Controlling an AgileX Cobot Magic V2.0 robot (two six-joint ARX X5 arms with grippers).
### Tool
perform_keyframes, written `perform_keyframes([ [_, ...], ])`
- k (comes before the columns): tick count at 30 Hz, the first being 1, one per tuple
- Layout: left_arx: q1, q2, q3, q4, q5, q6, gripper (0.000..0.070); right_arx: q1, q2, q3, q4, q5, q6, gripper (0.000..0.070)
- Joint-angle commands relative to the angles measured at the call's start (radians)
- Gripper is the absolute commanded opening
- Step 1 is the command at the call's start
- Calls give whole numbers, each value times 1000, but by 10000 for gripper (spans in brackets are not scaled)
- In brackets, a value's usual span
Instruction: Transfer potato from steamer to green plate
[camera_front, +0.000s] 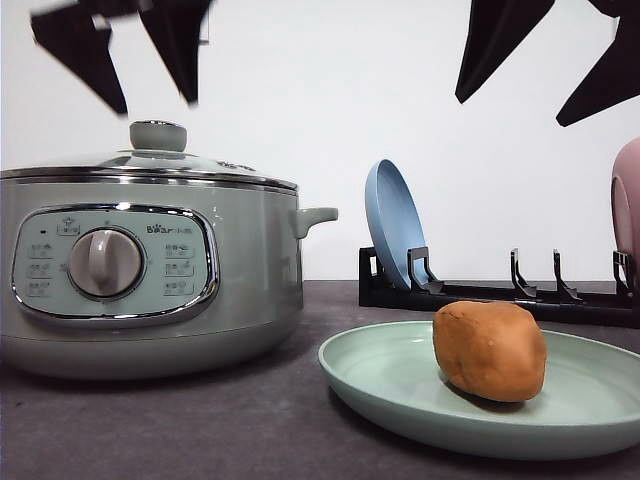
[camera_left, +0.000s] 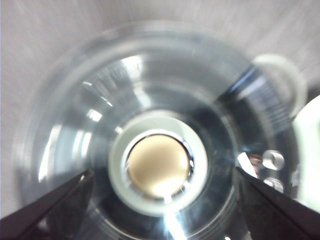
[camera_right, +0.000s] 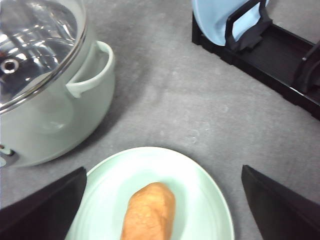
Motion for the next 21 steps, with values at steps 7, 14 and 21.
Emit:
perform_keyframes([
  [7,-6,-140,34,-57,136,1,550,8,6,16,0,-138,-12,629],
  [14,-6,-231,34,-129,304,1,550,8,6,16,-34,-241,-12,628],
  [21,-6,-280,34,-207,360,5,549,9,6,16,-82,-280,-12,628],
])
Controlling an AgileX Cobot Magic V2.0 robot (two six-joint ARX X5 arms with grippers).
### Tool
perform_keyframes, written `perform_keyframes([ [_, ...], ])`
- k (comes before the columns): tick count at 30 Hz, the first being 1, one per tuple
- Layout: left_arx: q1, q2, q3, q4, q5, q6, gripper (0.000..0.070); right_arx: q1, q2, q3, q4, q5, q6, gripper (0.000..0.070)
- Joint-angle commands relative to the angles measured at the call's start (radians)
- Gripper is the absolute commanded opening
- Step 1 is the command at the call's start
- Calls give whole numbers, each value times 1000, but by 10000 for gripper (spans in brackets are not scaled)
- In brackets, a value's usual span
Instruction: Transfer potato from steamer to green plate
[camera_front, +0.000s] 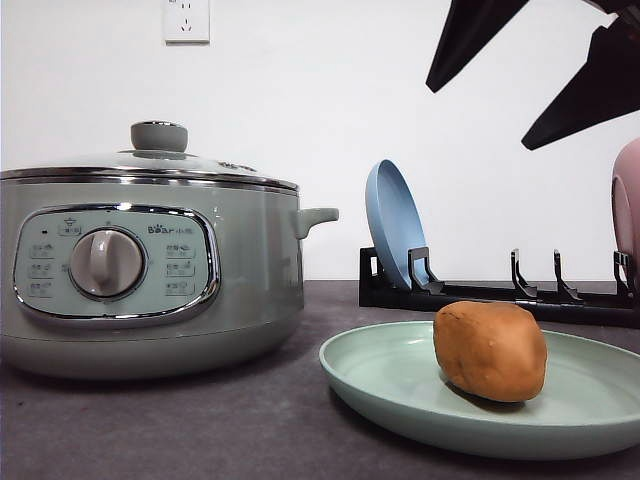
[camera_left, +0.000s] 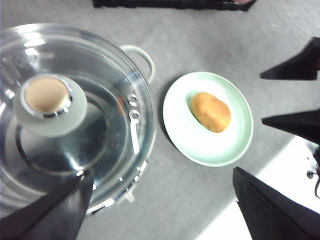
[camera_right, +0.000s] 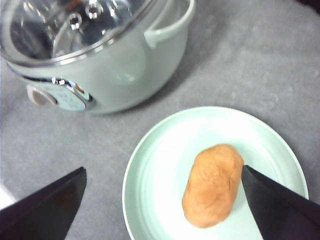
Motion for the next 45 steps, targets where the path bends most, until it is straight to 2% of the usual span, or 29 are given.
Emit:
perform_keyframes([
  [1,-6,2,27,-5,13,7,549,8,6,16,0,-4,-12,628],
  [11,-6,-9,26,-31,31,13,542,8,6,16,-11,-4,-12,628],
  [12,-6,-9,26,-31,31,13,521,8,6,16,-11,-3,-12,624],
  [13,-6,-9,26,-31,31,13,471,8,6,16,-11,-3,-12,605],
  [14,-6,-9,26,-31,31,13,395,8,6,16,-11,-3,-12,556],
  [15,-6,-9,26,-30,31,16,297,8,6,16,-12,-3,-12,457],
  [17,-6,-9,26,-30,31,25,73,8,6,16,-11,-2,-12,149],
  [18,-6,-9,26,-30,31,27,6,8,6,16,-11,-1,-12,29],
  [19,-6,-9,26,-30,31,28,2,8,6,16,-11,2,-12,2],
  [45,-6,-9,26,-28,31,27,2,8,6,16,-6,8,-12,3],
])
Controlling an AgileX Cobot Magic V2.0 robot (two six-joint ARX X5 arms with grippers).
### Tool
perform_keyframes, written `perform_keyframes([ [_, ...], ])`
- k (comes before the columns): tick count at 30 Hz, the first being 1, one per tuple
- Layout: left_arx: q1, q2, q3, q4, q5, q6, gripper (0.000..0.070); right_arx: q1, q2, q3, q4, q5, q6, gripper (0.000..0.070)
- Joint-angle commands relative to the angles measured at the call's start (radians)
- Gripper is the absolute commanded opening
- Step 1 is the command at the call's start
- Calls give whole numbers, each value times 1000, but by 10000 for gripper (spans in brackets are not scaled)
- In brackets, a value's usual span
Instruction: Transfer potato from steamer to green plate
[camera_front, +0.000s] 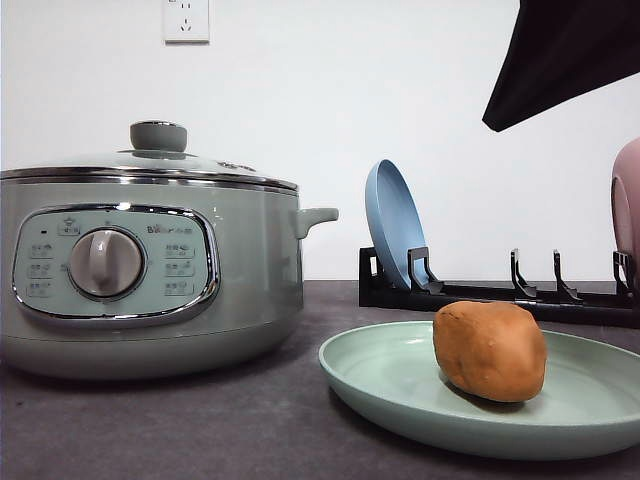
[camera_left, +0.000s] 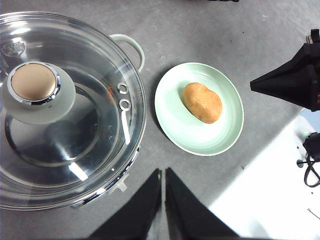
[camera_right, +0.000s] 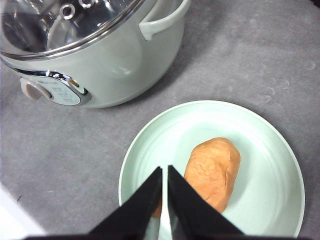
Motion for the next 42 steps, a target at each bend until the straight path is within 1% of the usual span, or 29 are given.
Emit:
perform_keyframes([
  [1,-6,6,27,8,6,16,2,8,6,16,11,1,-8,3],
  [3,-6,1,26,8,6,20,2,8,6,16,11,1,-8,3],
  [5,-2,-12,26,16,5,64,2,8,6,16,11,1,-8,3],
  [7,7,-33,26,55,5,106,2,8,6,16,11,1,-8,3],
  [10,33,-83,21,179,5,172,2,8,6,16,11,1,-8,3],
  [11,47,-106,13,231,5,184,2,8,6,16,11,1,-8,3],
  [17,181,-283,-97,519,5,178,2,8,6,16,11,1,-8,3],
  [20,263,-391,-209,679,4,179,2,8,6,16,11,1,-8,3],
  [24,360,-544,-411,901,-22,181,3,8,6,16,13,1,-8,3],
  [27,404,-651,-580,1043,-60,180,2,8,6,16,19,1,-8,3],
  [30,432,-749,-756,1159,-95,175,3,8,6,16,19,1,-8,3],
  [33,448,-832,-917,1238,-119,165,2,8,6,16,19,1,-8,3],
  [35,454,-882,-1010,1266,-142,145,3,8,6,16,19,1,-8,3],
  [38,457,-948,-1129,1280,-192,121,3,8,6,16,19,1,-8,3],
  [42,457,-1024,-1261,1280,-231,119,3,8,6,16,19,1,-8,3],
])
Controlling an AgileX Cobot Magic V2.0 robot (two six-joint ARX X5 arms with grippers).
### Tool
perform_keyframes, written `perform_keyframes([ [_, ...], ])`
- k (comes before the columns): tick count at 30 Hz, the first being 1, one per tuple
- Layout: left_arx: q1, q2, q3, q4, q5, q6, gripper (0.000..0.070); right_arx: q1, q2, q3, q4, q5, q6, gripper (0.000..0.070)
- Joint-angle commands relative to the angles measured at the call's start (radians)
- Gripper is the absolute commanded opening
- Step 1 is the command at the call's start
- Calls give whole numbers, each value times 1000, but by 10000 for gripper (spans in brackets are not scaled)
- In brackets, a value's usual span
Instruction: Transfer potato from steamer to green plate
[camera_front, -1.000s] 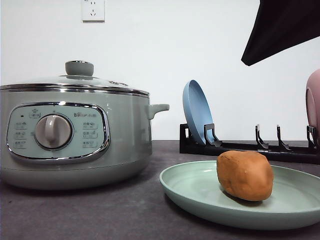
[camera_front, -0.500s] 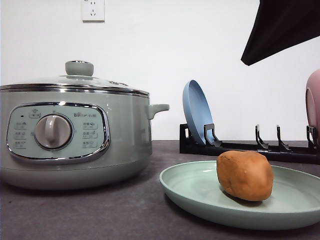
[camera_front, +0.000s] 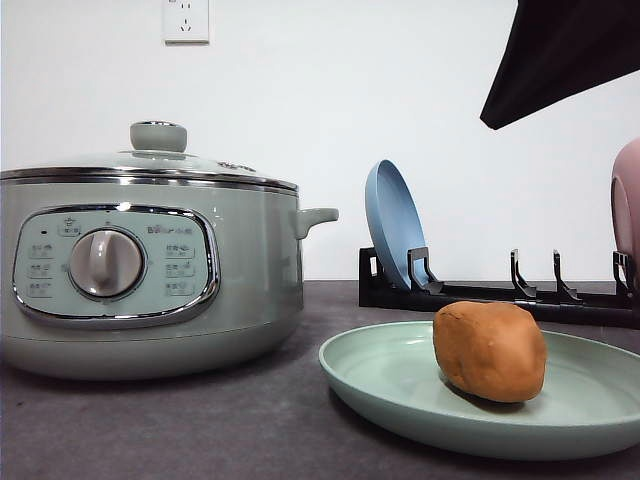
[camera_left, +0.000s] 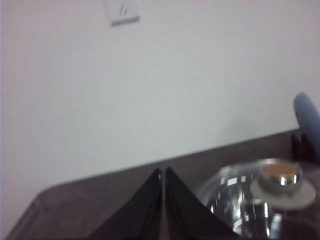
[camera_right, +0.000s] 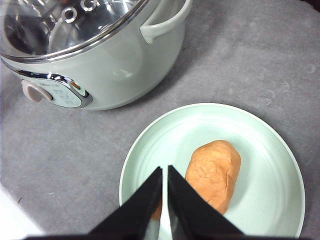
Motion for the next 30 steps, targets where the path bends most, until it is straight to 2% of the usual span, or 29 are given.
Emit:
perform_keyframes([
  [1,3,-25,-45,13,-15,-10,3,8,6,16,10,1,-5,3],
  [12,3,-168,-262,-27,-24,-19,3,8,6,16,10,1,-5,3],
  [30,3,-217,-380,-118,-24,-36,3,8,6,16,10,1,-5,3],
])
